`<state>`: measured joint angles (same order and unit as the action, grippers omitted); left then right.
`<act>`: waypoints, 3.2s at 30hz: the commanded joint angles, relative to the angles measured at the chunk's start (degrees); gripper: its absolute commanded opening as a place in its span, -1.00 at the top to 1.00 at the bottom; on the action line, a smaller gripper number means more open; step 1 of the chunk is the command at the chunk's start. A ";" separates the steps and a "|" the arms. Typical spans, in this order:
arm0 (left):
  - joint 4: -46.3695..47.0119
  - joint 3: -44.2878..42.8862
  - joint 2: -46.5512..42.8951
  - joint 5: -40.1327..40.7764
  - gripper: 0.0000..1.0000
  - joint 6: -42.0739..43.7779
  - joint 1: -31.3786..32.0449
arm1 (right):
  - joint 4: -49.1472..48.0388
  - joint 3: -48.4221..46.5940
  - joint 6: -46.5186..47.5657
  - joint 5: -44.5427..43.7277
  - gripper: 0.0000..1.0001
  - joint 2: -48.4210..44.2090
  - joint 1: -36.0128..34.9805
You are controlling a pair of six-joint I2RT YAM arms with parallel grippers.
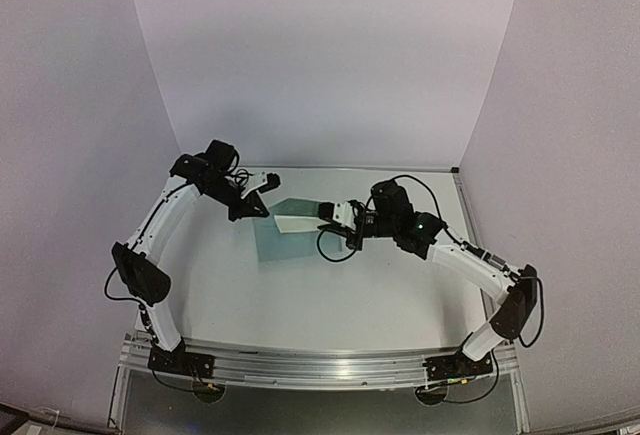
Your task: Place the letter into the envelope and seal it
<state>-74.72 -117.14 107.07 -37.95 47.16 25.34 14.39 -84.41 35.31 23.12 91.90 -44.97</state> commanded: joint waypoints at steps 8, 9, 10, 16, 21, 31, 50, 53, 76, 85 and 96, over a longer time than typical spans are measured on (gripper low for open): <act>-19.59 -4.98 -2.82 -1.15 1.00 8.17 3.13 | 7.15 -6.56 17.62 -10.72 1.00 -2.65 -2.93; -19.75 -4.81 -2.89 -0.97 1.00 8.30 3.17 | 7.10 -6.71 17.09 -11.08 1.00 -2.47 -2.93; -19.94 -4.82 -2.96 -0.92 1.00 8.49 3.27 | 7.15 -6.91 16.95 -11.95 1.00 -2.18 -2.93; -21.46 -6.40 -3.22 -1.67 1.00 9.29 4.27 | 6.99 -6.56 19.35 -18.36 1.00 -1.65 -2.88; -23.12 -4.64 -4.33 -2.39 1.00 11.05 4.77 | 6.69 -6.54 20.32 -21.62 1.00 -1.46 -2.88; -22.54 -4.18 -4.83 -3.56 1.00 9.41 5.07 | 3.91 -9.98 12.90 -24.97 1.00 1.06 -2.88; -16.11 -4.77 -4.91 -3.55 1.00 -2.22 5.09 | -4.78 -4.51 12.03 -35.97 1.00 -2.35 -2.93; -16.82 -4.95 -4.51 -5.01 1.00 -2.83 5.07 | -8.45 -2.67 11.42 -34.02 1.00 -3.87 -2.99; -1.35 1.30 -9.74 -11.59 1.00 -25.63 5.07 | -19.31 5.47 9.04 -38.88 1.00 -5.42 -3.74; 1.37 2.04 -10.01 -13.46 1.00 -30.75 5.09 | -21.89 5.62 5.97 -40.83 1.00 -4.73 -4.48; 10.55 6.67 -12.80 -8.96 1.00 -39.38 5.06 | -25.91 8.04 10.42 -43.89 1.00 -4.75 -8.66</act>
<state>-68.18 -110.24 97.60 -47.22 9.83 30.09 -8.10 -78.53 39.24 -18.43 87.88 -51.33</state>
